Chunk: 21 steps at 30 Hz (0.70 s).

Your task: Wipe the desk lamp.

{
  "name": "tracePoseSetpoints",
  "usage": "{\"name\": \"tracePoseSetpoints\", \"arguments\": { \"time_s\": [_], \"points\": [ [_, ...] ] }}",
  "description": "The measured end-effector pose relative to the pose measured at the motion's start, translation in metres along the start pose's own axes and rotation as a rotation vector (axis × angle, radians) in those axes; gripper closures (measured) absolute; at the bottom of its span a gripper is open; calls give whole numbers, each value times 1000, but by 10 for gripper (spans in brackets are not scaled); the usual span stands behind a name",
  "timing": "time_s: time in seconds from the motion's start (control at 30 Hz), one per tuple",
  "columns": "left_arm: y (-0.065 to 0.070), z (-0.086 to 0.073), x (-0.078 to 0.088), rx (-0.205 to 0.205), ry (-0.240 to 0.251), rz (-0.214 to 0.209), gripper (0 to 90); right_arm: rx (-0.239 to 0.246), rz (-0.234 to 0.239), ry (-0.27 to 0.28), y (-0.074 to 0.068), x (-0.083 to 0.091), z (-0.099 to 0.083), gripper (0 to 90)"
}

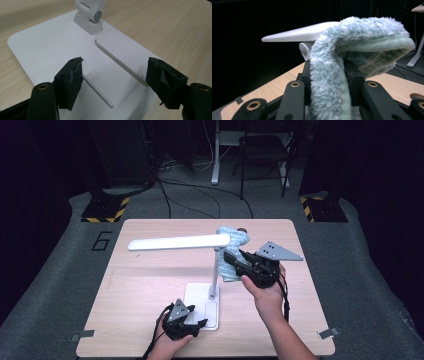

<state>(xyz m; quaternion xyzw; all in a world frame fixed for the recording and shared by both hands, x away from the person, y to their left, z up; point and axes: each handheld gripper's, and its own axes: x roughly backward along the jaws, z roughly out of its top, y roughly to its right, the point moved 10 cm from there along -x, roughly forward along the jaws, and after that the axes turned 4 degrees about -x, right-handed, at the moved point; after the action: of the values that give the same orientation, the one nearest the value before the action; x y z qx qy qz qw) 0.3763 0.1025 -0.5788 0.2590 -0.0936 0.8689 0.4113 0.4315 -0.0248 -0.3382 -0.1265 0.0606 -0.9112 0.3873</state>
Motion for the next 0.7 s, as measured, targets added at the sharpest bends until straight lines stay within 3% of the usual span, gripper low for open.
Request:
{"name": "tracePoseSetpoints", "arguments": {
  "time_s": [0.27,0.5,0.7],
  "points": [
    [-1,0,0,-8,-2,1,297,-48,25,29,0,1,4,670],
    [0,0,0,0,0,0,297,-41,30,31,1,-3,-5,672],
    [-1,0,0,-8,-2,3,297,-15,8,-11,3,-9,-23,670]
  ]
}}
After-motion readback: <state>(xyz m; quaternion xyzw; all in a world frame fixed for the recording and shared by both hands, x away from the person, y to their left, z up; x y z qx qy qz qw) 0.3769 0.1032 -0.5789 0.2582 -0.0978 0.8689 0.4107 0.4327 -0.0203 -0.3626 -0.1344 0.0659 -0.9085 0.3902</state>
